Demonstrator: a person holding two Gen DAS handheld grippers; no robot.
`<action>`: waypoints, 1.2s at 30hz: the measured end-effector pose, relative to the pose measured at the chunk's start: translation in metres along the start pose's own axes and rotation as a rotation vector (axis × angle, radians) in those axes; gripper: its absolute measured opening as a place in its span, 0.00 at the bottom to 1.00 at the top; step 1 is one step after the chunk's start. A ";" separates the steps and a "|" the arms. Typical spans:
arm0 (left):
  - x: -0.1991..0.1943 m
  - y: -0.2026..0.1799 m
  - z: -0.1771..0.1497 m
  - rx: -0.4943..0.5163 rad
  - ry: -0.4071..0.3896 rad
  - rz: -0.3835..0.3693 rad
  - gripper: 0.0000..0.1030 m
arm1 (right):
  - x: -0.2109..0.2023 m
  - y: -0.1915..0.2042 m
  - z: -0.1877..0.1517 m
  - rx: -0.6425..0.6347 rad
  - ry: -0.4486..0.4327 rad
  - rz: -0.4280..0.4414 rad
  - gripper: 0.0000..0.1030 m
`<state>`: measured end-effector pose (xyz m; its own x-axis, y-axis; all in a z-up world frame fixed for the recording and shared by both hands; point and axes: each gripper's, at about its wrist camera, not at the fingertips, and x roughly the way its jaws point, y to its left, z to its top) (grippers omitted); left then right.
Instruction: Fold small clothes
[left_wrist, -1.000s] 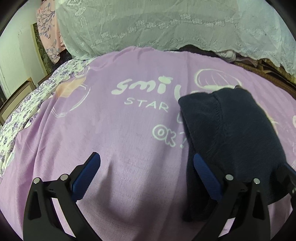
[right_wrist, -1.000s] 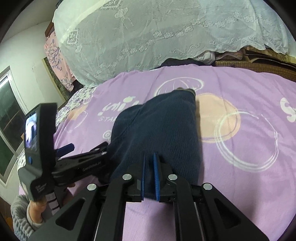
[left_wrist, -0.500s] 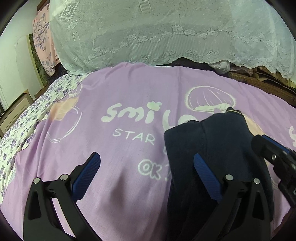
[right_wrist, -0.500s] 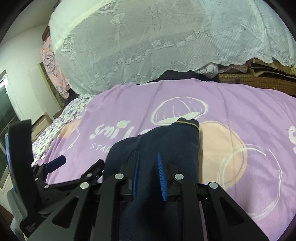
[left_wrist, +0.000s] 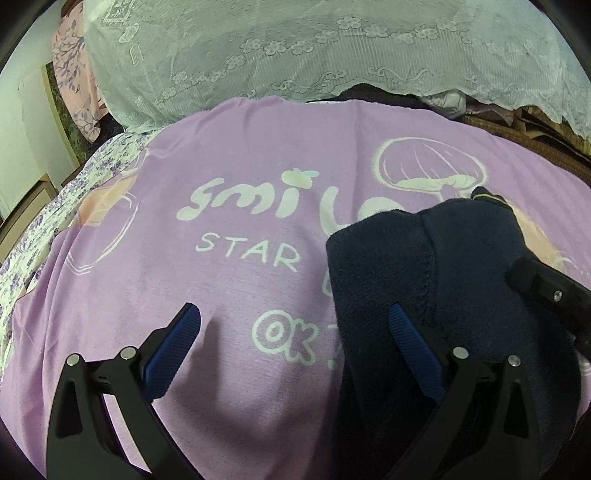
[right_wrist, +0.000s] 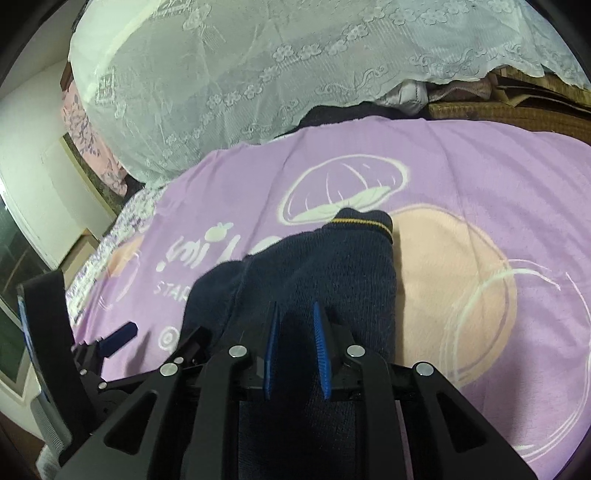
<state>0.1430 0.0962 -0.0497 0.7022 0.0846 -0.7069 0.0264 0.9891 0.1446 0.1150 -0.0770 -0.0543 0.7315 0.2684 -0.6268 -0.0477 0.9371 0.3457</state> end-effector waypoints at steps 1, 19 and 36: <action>0.000 0.000 0.000 0.000 0.000 0.002 0.96 | 0.002 0.002 -0.002 -0.020 -0.001 -0.015 0.19; -0.003 0.003 -0.005 -0.015 -0.002 -0.013 0.96 | -0.006 0.007 -0.007 -0.086 -0.030 -0.033 0.20; -0.042 -0.003 -0.038 -0.013 -0.015 -0.083 0.96 | -0.061 0.004 -0.056 -0.132 -0.066 -0.050 0.43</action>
<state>0.0860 0.0947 -0.0467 0.7085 0.0008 -0.7057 0.0754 0.9942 0.0769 0.0326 -0.0766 -0.0536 0.7779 0.2092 -0.5925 -0.0958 0.9714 0.2171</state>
